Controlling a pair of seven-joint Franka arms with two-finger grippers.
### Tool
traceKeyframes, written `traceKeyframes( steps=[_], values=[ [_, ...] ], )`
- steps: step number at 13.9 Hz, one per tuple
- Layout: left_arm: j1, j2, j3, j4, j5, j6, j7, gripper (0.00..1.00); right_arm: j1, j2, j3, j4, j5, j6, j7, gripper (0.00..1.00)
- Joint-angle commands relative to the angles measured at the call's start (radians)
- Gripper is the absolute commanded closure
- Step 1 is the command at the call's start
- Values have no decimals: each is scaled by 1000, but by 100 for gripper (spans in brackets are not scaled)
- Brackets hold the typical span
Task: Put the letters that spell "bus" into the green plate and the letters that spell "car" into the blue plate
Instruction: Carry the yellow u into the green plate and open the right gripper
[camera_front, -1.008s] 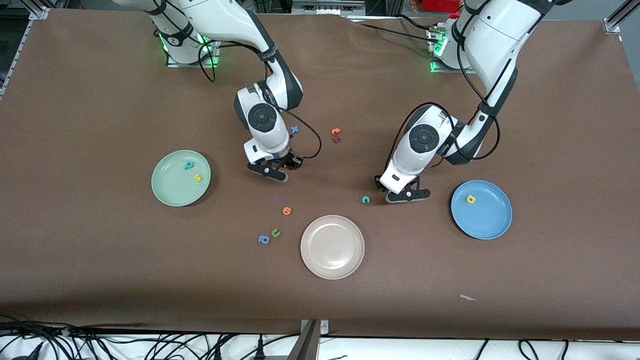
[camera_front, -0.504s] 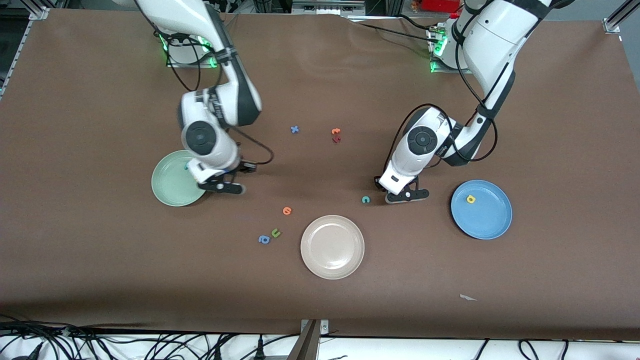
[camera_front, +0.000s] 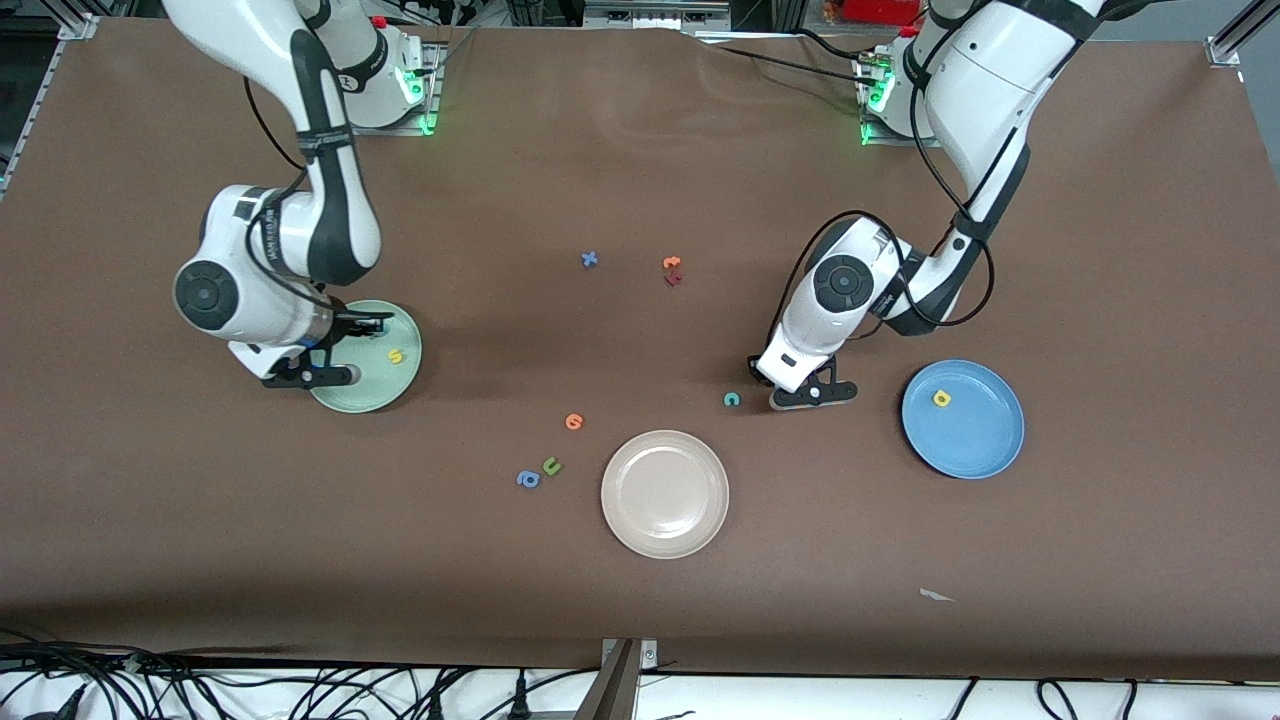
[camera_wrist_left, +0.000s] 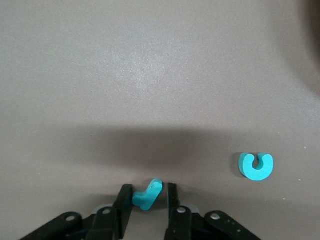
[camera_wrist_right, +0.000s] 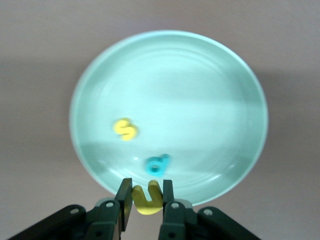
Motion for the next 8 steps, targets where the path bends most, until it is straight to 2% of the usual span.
traceKeyframes(
  steps=[1, 2, 3, 4, 6, 8],
  values=[
    [-10, 36, 5, 27, 50, 4, -33, 73, -26, 20, 6, -48, 26, 58, -60, 74],
    [-8, 36, 5, 27, 50, 4, -33, 74, -31, 35, 6, -48, 28, 60, -63, 55],
    [-10, 36, 5, 29, 50, 4, -33, 76, -34, 37, 7, -45, 28, 58, -62, 10],
    [-8, 36, 5, 29, 50, 4, -33, 76, -34, 37, 9, -37, 26, 48, -59, 0],
    [-8, 38, 5, 29, 50, 4, -33, 79, -21, 23, 15, -15, 26, 13, -45, 0],
    [-10, 38, 5, 29, 50, 4, -32, 79, -20, 3, 13, 60, 26, -90, -24, 0]
  ],
)
